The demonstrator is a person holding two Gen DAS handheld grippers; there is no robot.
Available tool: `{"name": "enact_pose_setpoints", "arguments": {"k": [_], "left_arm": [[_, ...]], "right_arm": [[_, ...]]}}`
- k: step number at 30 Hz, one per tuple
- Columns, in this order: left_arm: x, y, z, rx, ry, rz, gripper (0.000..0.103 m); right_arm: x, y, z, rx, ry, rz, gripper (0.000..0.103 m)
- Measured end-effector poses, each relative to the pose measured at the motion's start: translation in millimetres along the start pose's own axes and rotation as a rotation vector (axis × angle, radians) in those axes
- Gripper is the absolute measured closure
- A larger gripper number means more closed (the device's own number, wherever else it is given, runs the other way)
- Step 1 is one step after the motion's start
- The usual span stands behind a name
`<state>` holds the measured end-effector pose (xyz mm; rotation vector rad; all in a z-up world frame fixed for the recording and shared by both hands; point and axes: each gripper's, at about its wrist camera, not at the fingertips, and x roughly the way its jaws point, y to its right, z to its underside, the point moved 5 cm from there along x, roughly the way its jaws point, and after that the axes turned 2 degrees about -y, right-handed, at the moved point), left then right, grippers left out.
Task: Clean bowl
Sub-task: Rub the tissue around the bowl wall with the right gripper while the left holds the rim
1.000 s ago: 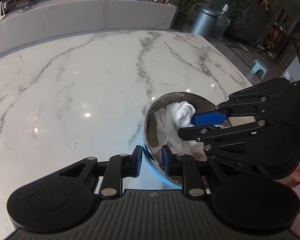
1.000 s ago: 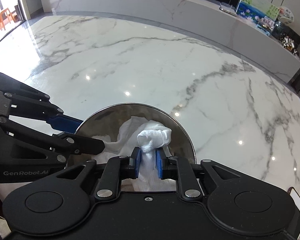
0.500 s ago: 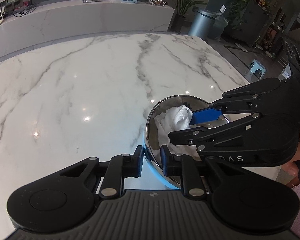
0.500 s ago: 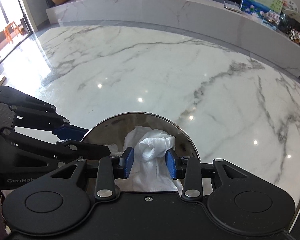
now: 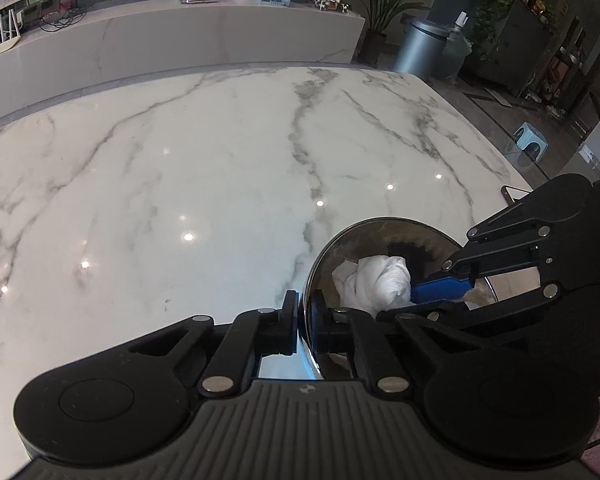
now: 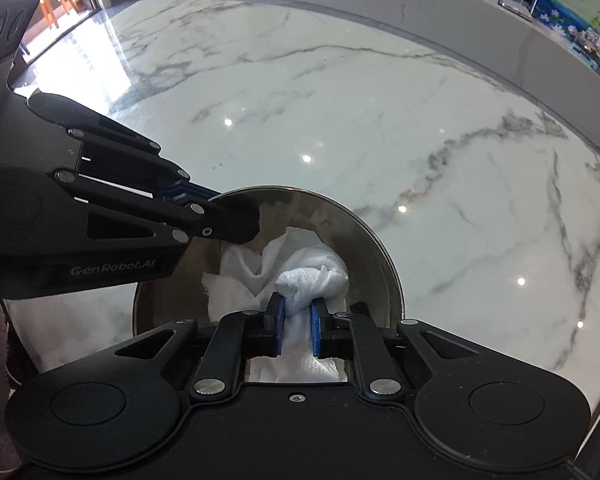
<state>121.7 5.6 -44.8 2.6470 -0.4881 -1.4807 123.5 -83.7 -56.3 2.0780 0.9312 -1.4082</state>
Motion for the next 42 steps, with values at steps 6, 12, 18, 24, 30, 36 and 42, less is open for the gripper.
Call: {"name": "enact_pose_setpoints", "arguments": {"k": [6,12,18,24,30,36,42], "left_arm": [[0.5,-1.7,-0.4,-0.021,0.002,0.015,0.098],[-7.0,-10.9,0.2,-0.136,0.003,0.049,0.076],[-17.6,-11.6,4.6,-0.160,0.013,0.011,0.061],[-22.4,-7.8,4.5,-0.126,0.006,0.010,0.061],[-21.0,3.0,9.8,-0.050,-0.032,0.010,0.076],[-14.6,10.0,14.4,0.018,-0.056,-0.004,0.088],[-15.8,11.6,15.6,0.044,-0.057,-0.003,0.088]], "right_arm": [[-0.4,-3.6,2.8,-0.002,-0.018,-0.007,0.092],[-4.6,2.9,5.3,0.056,0.011,-0.023,0.090],[-6.4,0.7,6.4,0.040,0.021,-0.005,0.086],[-5.3,1.1,7.0,0.041,0.034,0.018,0.080],[-3.3,2.0,6.6,0.018,0.035,0.034,0.074],[-9.4,0.5,4.2,-0.040,0.043,-0.001,0.071],[-8.7,-6.2,3.3,-0.147,0.036,-0.047,0.062]]}}
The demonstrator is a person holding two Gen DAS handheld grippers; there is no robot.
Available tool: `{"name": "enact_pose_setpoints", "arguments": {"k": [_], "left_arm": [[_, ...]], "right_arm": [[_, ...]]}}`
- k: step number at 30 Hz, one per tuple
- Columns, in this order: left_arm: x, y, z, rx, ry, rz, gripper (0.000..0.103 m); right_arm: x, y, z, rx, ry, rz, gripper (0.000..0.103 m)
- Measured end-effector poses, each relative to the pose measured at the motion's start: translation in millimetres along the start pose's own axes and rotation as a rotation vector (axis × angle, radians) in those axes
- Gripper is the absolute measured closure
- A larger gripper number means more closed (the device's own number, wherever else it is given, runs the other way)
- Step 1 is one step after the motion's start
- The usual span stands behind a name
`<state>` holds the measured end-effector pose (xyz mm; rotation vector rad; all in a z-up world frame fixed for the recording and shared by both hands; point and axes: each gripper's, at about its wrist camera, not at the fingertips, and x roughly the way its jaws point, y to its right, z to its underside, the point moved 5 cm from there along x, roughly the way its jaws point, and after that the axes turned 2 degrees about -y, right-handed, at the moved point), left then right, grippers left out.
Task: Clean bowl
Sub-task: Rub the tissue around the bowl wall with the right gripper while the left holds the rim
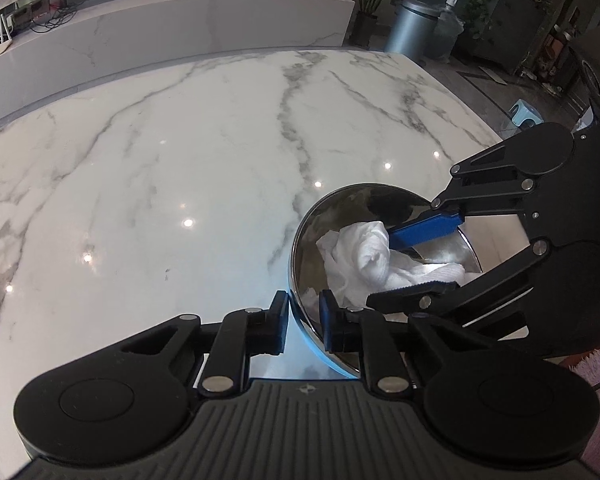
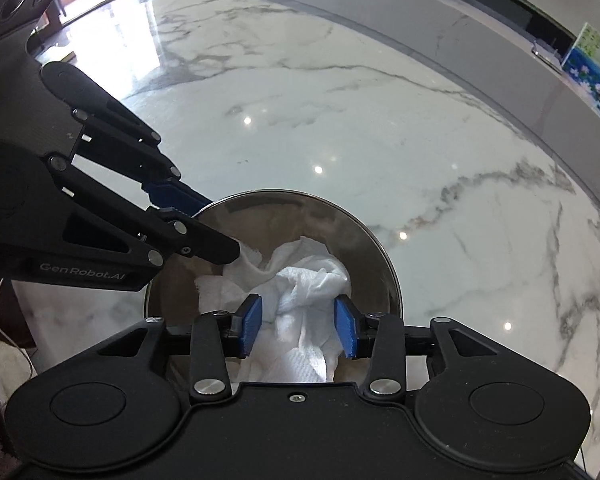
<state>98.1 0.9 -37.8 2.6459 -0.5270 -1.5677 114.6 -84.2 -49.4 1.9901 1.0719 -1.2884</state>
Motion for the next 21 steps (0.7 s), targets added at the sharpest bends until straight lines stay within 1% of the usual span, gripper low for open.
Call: {"name": "enact_pose_setpoints", "arguments": {"k": [3,9,11,13,16,18,21], "left_arm": [[-0.3,1.7,0.4,0.016,0.003,-0.003,0.088],[0.1,1.8,0.3,0.026,0.004,0.003,0.088],[0.0,1.6,0.3,0.023,0.004,0.004,0.088],[0.6,-1.2,-1.2,0.025,-0.004,0.002,0.088],[1.9,-5.6,-2.9,0.034,-0.008,-0.001,0.088],[2.4,-9.4,-3.6,0.031,-0.006,0.005,0.088],[2.9,-12.5,-3.9,0.032,-0.004,0.008,0.088]], "right_arm": [[4.1,-2.2,-0.6,-0.010,0.000,-0.013,0.062],[11.7,-9.8,-3.8,-0.037,-0.008,-0.003,0.060],[12.4,-10.8,-4.8,-0.039,-0.016,0.002,0.064],[12.0,-13.9,-4.6,-0.048,-0.017,0.000,0.075],[10.8,-16.1,-3.1,-0.049,-0.014,0.016,0.086],[9.7,-14.7,-3.0,-0.031,-0.010,0.036,0.088],[5.7,-10.0,-3.6,-0.010,0.003,0.094,0.089]]}}
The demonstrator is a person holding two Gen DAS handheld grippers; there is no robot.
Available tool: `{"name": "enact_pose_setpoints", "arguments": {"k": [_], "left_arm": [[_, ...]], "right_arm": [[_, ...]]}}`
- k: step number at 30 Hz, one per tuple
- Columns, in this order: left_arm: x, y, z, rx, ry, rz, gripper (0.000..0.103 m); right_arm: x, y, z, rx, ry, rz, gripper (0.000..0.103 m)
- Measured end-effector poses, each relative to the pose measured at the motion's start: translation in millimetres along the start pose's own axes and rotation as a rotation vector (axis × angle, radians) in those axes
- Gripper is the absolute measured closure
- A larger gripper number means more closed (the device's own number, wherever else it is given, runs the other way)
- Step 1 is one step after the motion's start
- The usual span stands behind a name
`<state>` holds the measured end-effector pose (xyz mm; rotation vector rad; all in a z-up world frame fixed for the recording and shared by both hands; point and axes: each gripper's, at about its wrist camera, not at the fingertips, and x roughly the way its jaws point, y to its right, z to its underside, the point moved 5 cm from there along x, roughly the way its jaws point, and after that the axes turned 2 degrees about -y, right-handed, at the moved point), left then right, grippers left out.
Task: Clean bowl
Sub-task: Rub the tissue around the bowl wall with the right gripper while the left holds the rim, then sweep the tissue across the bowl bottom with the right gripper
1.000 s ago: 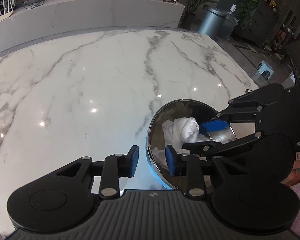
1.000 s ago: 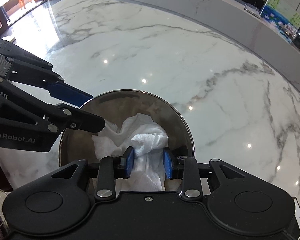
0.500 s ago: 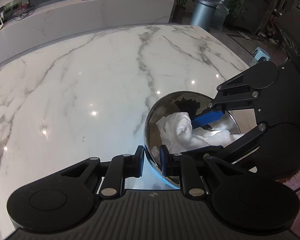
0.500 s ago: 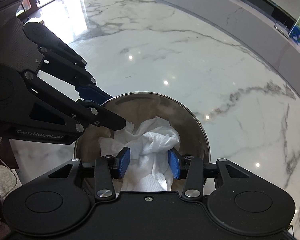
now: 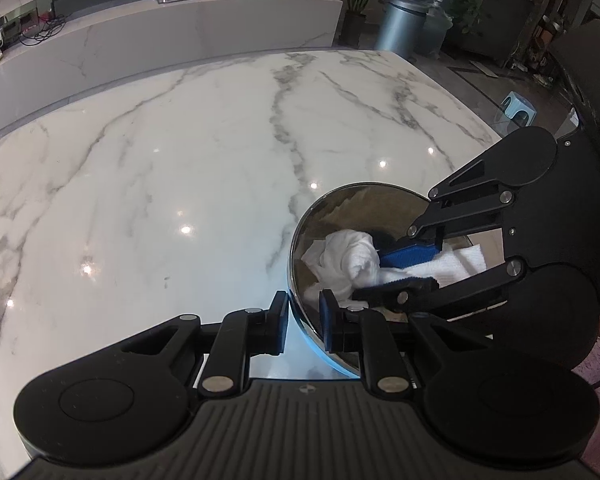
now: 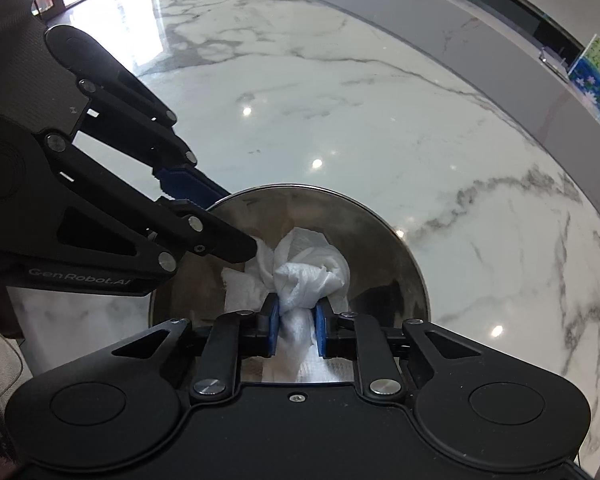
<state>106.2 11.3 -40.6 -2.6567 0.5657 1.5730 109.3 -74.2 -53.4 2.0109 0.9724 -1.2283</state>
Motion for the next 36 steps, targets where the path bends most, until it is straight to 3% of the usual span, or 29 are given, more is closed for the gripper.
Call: {"name": "enact_pose_setpoints", "arguments": {"k": [8,15,36], "left_arm": [[-1.0,-6.0,-0.4,0.013,0.004,-0.006,0.088],[-0.3,-10.7,-1.2,0.027,0.010,-0.011,0.088],[3.2,9.0,-0.7,0.044,0.013,-0.061,0.088]], "right_arm": [[-15.6,9.0,-9.9,0.032,0.081,-0.057,0.089],[0.0,0.8,-11.3,0.023,0.068,-0.101,0.089],[-2.4,14.4,0.3,0.053,-0.012,0.007,0.092]]}}
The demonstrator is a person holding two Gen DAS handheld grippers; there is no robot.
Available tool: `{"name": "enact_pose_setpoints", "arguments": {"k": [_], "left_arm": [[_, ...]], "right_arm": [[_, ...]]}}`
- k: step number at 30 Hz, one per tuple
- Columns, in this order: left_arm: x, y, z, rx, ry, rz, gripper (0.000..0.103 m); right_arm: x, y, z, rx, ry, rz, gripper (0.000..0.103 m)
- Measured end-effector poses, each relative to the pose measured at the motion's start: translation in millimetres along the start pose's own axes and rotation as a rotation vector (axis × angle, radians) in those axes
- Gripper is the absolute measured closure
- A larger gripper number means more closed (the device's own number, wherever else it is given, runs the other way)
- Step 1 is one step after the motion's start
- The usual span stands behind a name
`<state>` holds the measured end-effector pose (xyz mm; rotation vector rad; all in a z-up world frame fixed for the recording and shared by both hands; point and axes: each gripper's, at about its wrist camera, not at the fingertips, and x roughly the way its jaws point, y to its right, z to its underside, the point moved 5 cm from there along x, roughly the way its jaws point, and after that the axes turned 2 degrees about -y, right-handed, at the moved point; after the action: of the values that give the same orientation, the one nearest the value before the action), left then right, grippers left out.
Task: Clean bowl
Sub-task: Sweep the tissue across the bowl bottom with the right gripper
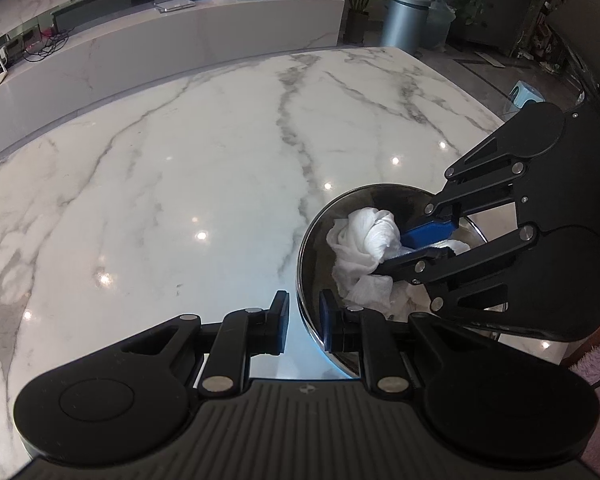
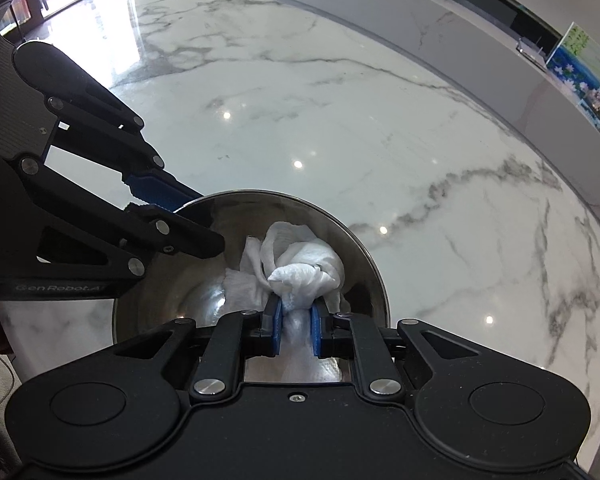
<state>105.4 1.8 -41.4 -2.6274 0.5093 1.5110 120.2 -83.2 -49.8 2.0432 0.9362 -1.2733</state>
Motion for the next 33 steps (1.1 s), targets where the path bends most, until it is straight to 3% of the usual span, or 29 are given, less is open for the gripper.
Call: {"name": "enact_pose_setpoints", "arguments": {"k": [6,11,20,26,33], "left_arm": [[-2.3,-1.2,1.6,-0.028,0.004,0.026,0.088],[0.2,-4.6,0.0,-0.060,0.006,0.034,0.088],[6.4,-1.1,0.8,-0.058,-0.009,0.030,0.088],[7.1,0.1,2.2,-0.041,-0.015,0.031,0.088],[7.8,1.5,5.5,-0.014,-0.028,0.009,0.088]], "right_arm": [[-5.2,1.9,2.7,0.013,0.006,-0.024,0.092],[-12.8,0.3,-1.1,0.026,-0.007,-0.158,0.092],[-1.9,-20.9,2.0,-0.013,-0.090,-0.286,0.091],[0.2,-36.6,1.7,-0.115,-0.116,-0.244,0.092],[0.5,-28.6,5.5,-0.093,-0.133,-0.160,0.092]]}}
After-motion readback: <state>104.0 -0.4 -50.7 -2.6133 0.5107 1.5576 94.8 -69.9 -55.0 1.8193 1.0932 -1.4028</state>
